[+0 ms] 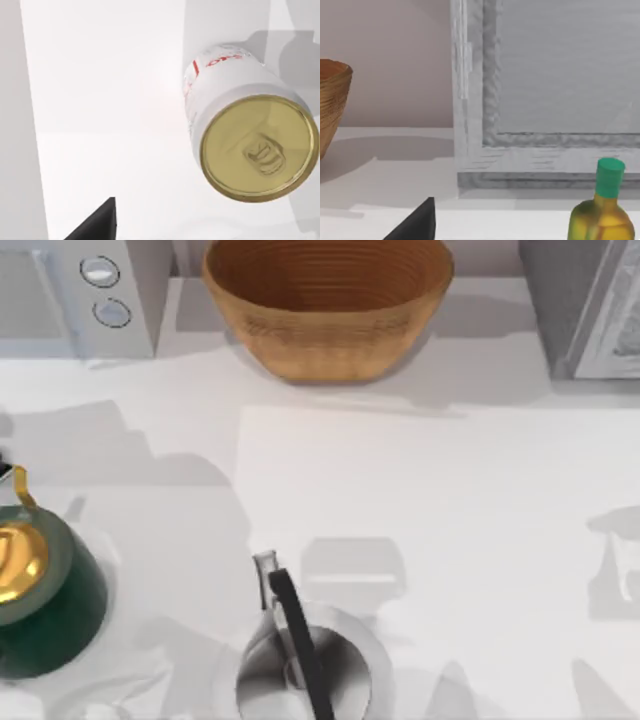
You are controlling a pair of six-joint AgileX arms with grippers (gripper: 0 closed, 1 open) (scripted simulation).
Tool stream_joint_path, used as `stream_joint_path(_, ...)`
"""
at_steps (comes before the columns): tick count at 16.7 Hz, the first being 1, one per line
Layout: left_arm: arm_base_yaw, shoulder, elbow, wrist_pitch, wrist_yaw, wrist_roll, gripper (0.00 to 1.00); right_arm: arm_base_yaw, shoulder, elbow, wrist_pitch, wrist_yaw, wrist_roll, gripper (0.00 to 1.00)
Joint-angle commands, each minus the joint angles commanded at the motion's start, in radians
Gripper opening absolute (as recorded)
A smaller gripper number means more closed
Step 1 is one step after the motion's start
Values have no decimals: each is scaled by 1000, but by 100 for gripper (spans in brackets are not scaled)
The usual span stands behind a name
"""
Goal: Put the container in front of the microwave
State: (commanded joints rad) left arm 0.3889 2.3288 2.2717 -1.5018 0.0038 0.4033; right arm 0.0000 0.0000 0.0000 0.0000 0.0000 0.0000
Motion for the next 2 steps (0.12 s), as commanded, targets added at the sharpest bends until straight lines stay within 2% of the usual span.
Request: stream_joint_path(2, -11, 11, 16, -17, -4, 4, 100, 0, 0, 0, 0, 0, 0, 100)
